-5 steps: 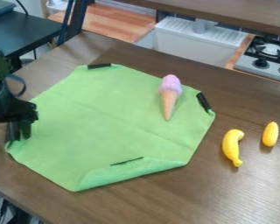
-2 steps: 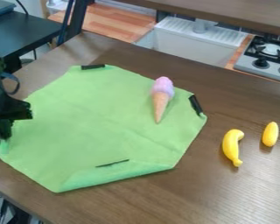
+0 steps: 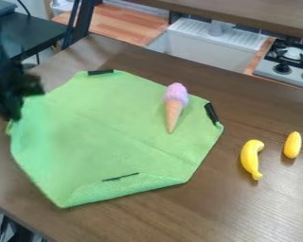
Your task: Fold the cloth from bottom left to top right
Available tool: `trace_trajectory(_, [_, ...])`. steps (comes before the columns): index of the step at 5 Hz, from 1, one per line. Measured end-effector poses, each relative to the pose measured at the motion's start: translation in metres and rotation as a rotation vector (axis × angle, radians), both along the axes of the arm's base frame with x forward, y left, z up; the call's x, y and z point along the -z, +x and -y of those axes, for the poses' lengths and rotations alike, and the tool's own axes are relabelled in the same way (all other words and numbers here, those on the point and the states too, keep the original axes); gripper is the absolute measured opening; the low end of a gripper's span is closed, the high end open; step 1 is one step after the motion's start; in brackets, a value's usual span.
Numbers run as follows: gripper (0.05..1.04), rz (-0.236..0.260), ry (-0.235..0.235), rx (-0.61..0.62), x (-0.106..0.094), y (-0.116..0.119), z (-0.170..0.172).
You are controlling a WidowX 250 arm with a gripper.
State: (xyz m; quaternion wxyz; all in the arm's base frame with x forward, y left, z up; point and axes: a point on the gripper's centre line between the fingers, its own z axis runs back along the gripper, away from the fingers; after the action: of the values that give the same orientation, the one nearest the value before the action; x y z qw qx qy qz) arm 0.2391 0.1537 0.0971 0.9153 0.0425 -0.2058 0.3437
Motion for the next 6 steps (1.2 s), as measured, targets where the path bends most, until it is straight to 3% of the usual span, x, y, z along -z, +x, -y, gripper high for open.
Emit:
trace_trajectory(1, [0.051,-0.007,-0.044,-0.002,-0.027,0.028,0.019])
trace_trajectory(3, [0.051,-0.116,-0.092,0.025,-0.041,0.085,0.062])
trace_trajectory(4, [0.051,-0.153,-0.077,0.076,-0.041,0.113,0.088])
trace_trajectory(6, [0.051,-0.190,-0.069,0.145,-0.048,0.133,0.129])
